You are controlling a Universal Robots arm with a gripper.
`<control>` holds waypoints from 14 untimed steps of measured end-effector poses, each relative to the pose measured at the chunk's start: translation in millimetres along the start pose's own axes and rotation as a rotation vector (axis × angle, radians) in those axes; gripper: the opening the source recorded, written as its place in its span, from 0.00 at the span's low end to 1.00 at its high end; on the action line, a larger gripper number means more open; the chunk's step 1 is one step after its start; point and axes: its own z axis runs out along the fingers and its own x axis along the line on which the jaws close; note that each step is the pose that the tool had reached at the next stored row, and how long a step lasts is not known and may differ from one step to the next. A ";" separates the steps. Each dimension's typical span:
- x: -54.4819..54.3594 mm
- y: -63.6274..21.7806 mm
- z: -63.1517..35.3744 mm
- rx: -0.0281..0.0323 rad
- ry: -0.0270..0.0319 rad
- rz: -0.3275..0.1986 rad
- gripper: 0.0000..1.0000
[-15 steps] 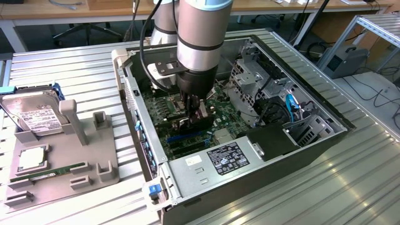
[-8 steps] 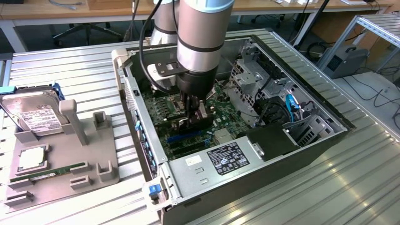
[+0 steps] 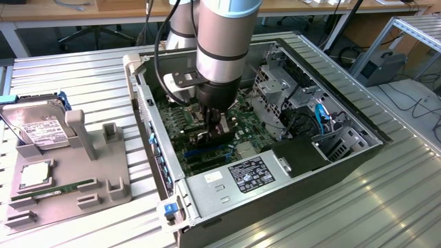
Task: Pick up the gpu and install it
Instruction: 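Press down on the gpu until it lock into place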
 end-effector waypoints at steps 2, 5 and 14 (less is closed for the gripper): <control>0.0 -0.5 0.6 0.0001 0.0002 0.000 0.26; 0.0 -0.7 1.9 0.0000 0.0002 0.000 0.26; 0.0 -0.9 6.2 0.0001 0.0003 0.001 0.26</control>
